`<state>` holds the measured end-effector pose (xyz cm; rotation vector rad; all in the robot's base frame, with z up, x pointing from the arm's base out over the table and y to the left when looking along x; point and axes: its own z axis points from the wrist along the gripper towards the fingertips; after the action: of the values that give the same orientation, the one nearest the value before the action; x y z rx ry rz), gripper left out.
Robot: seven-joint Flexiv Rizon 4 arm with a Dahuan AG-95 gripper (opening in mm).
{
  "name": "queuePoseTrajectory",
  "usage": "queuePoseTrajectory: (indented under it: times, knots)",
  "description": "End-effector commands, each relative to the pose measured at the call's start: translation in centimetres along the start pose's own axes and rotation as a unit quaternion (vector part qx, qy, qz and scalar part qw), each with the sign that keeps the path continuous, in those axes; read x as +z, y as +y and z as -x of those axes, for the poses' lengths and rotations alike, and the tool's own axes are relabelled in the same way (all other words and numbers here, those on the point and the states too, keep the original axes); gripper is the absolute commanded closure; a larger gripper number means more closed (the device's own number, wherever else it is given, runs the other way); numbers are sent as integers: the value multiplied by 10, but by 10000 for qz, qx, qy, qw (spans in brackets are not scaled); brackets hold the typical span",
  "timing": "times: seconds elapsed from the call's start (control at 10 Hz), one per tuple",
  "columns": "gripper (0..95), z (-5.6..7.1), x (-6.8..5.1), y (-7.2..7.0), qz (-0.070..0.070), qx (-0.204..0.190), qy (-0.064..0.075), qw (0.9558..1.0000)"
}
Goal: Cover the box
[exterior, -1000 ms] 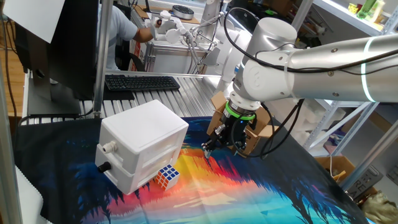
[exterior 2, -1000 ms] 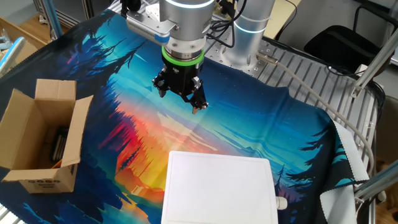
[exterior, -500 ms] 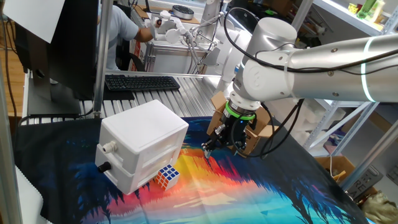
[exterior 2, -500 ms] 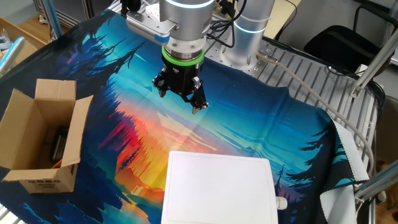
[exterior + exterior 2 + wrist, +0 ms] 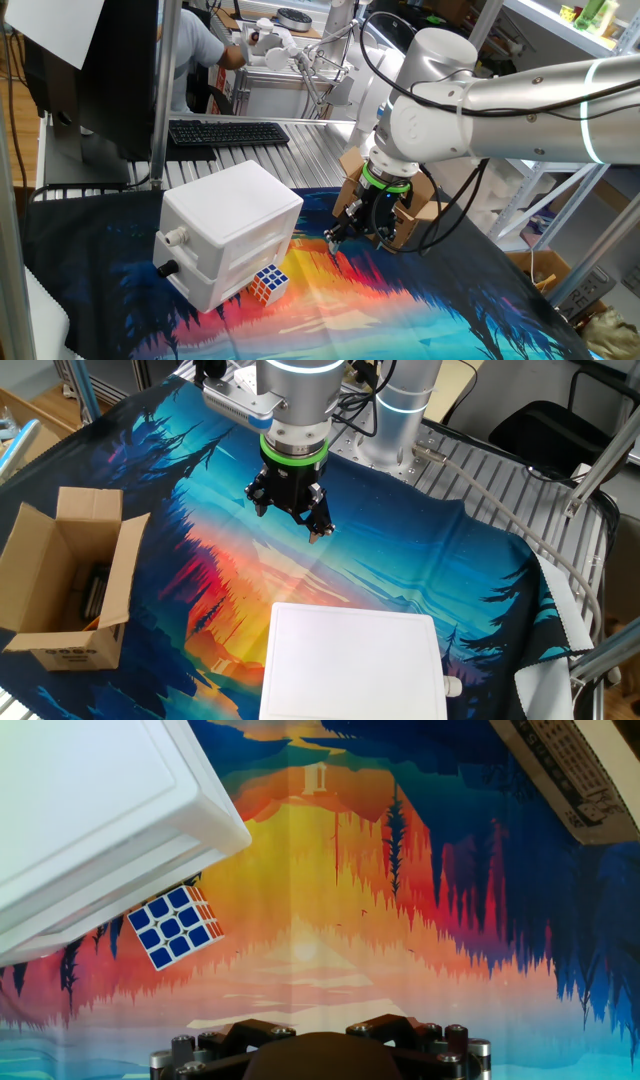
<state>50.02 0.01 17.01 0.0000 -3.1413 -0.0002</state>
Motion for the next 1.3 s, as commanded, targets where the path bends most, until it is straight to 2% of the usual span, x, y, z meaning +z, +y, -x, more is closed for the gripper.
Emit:
queuePoseTrajectory:
  times: [0.1,0.4,1.0,1.1,1.3]
  knots:
    - [950,0,0,0,-203,1458,-4,9891]
    - [950,0,1,0,-152,1468,76,9890]
    - [950,0,0,0,-188,1412,-7,9898]
    - [950,2,0,0,-203,1422,-38,9896]
    - [950,12,-5,-2,-218,1457,-6,9891]
